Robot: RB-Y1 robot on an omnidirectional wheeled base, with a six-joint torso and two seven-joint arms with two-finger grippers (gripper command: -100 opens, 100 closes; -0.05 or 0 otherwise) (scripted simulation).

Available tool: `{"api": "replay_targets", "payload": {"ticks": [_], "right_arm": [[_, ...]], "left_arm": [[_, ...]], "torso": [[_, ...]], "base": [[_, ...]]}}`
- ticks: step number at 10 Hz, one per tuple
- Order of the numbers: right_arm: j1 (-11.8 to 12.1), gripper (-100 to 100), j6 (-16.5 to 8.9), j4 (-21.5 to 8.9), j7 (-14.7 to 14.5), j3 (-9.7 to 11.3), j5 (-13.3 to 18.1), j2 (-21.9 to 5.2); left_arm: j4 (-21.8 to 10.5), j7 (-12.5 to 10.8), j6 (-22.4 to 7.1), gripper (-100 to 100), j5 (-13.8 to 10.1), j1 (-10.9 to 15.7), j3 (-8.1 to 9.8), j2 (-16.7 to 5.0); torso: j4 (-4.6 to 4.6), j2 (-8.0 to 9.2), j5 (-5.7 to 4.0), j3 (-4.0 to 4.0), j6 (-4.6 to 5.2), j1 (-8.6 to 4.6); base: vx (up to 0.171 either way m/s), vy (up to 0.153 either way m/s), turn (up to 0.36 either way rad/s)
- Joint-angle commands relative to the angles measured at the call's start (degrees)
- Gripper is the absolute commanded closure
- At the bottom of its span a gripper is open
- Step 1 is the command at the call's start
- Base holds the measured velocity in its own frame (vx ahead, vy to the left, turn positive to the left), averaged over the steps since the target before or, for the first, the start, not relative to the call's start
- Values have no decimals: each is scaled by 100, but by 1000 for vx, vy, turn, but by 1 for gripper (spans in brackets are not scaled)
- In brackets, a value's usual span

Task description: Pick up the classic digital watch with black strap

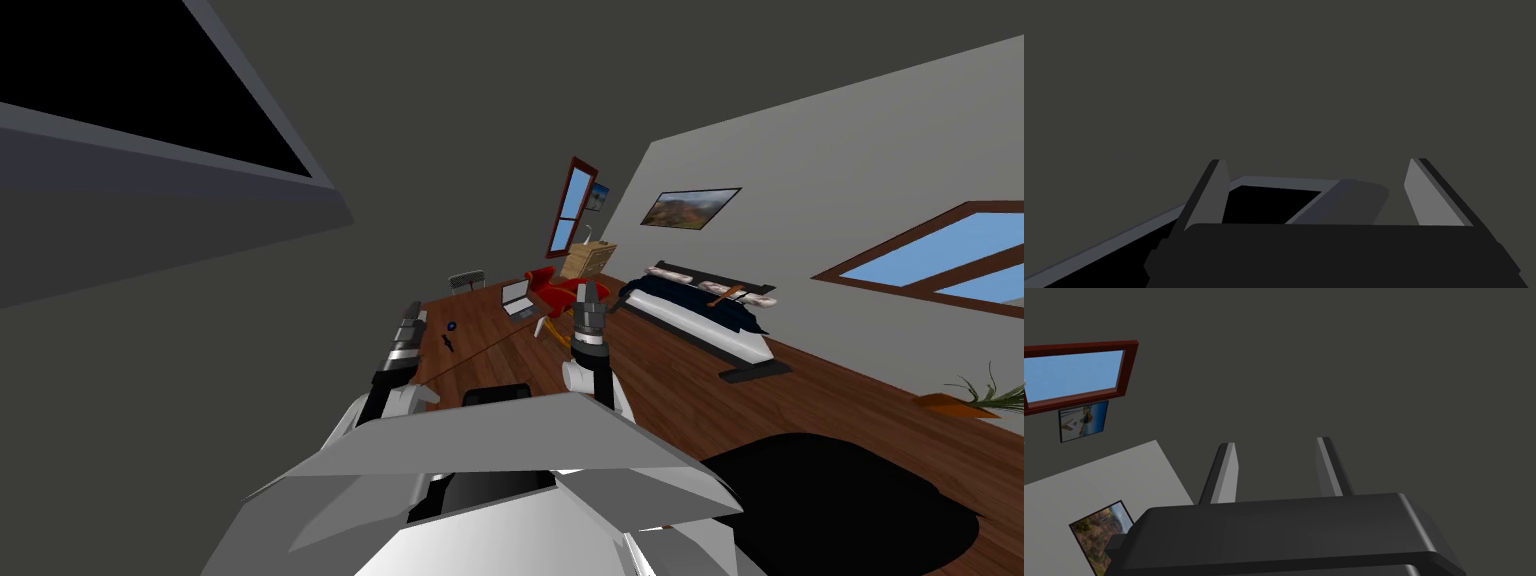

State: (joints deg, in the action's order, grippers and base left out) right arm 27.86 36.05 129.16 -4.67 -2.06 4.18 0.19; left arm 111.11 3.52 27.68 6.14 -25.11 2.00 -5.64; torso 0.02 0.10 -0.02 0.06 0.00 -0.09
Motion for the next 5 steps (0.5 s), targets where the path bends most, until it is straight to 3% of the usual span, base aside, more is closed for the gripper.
{"api": "replay_targets", "payload": {"ticks": [1, 4, 5], "right_arm": [[0, 0, 0, 0, 0, 0, 0, 0], [0, 0, 0, 0, 0, 0, 0, 0], [0, 0, 0, 0, 0, 0, 0, 0]], "left_arm": [[-201, 91, 5, -100, 0, 45, 37, -27], [-705, 447, 84, -100, 30, 180, 150, -82], [-838, 447, 84, -100, 30, 180, 150, -82]], "torso": [[0, 0, 0, 0, 0, 0], [0, -3, 0, -2, 0, 3], [0, -2, 0, -1, 0, 2]], "base": [[-20, -18, -18], [-21, -23, -29], [-18, -22, -17]]}}
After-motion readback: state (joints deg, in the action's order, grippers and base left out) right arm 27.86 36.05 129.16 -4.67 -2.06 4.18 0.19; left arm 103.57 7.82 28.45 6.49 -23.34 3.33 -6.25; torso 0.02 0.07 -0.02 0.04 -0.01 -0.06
